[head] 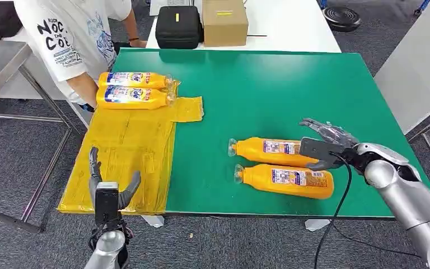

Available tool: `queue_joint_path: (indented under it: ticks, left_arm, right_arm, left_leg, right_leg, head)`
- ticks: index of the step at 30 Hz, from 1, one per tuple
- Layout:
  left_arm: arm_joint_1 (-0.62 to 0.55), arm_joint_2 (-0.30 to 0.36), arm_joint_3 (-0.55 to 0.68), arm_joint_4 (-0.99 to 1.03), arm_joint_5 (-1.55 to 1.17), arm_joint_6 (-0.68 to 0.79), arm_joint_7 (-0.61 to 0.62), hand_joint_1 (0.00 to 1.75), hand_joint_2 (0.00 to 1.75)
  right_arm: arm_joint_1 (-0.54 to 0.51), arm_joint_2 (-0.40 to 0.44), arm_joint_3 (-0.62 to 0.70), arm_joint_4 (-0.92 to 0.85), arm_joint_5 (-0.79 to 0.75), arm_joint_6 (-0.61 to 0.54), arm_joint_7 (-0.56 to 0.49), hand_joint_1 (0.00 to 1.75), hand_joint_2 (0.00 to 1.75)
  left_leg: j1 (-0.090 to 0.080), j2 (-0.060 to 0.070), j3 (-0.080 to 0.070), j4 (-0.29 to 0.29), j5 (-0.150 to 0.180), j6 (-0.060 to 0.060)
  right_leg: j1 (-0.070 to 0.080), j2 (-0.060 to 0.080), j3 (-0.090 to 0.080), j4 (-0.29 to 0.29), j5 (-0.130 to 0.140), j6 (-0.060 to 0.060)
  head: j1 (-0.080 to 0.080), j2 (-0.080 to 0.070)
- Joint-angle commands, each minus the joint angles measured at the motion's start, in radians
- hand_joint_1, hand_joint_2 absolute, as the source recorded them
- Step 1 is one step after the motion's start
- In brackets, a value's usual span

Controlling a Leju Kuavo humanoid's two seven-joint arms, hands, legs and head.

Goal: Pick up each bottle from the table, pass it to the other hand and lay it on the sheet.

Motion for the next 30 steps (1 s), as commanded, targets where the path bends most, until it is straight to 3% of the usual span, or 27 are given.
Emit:
queue_joint_path:
  ticks: [1,4,11,14,24,30]
  left_arm:
    - [-0.024,0.019,0.002,0.045,0.007,0.005,0.0,0.0,1.75]
    - [-0.023,0.02,0.003,0.04,0.007,0.008,0.001,0.0,1.75]
    - [-0.011,0.018,0.014,0.021,0.002,0.008,0.008,0.0,1.75]
    - [-0.013,0.016,0.019,0.011,-0.009,0.006,0.021,0.0,1.75]
    - [-0.02,0.017,0.021,0.018,-0.009,0.002,0.025,0.0,1.75]
    - [-0.02,0.017,0.021,0.018,-0.009,0.002,0.025,0.0,1.75]
  right_arm:
    - [0.04,-0.025,0.049,-0.115,-0.004,-0.032,0.006,0.0,1.75]
    - [0.116,-0.004,0.028,-0.181,0.059,-0.076,0.005,0.0,1.75]
    - [0.172,-0.031,0.025,-0.265,0.097,-0.087,0.004,0.0,1.75]
    - [0.178,0.031,0.034,-0.259,0.158,-0.103,0.021,0.0,1.75]
    - [0.186,0.026,0.037,-0.266,0.162,-0.103,0.023,0.0,1.75]
    - [0.186,0.026,0.037,-0.266,0.162,-0.103,0.023,0.0,1.75]
  left_leg:
    - [0.002,0.001,0.008,-0.001,-0.004,-0.003]
    - [0.002,0.001,0.006,-0.001,-0.003,-0.002]
    - [0.001,0.0,0.004,-0.001,-0.002,-0.002]
    - [0.001,0.002,0.003,-0.001,-0.002,-0.002]
    - [0.002,0.003,0.008,0.0,-0.004,-0.003]
    - [0.001,0.002,0.002,-0.001,-0.001,-0.002]
  right_leg:
    - [0.002,0.0,0.009,-0.001,-0.004,-0.003]
    - [0.002,0.001,0.006,-0.001,-0.002,-0.002]
    - [0.001,0.0,0.004,-0.001,-0.002,-0.002]
    - [0.001,0.001,0.003,-0.001,-0.001,-0.002]
    - [0.002,0.002,0.007,-0.001,-0.003,-0.003]
    - [0.001,0.001,0.002,-0.001,-0.001,-0.001]
  head:
    - [0.0,0.0]
    - [0.0,0.0]
    - [0.0,0.0]
    - [0.0,0.0]
    - [0.0,0.0]
    - [0.0,0.0]
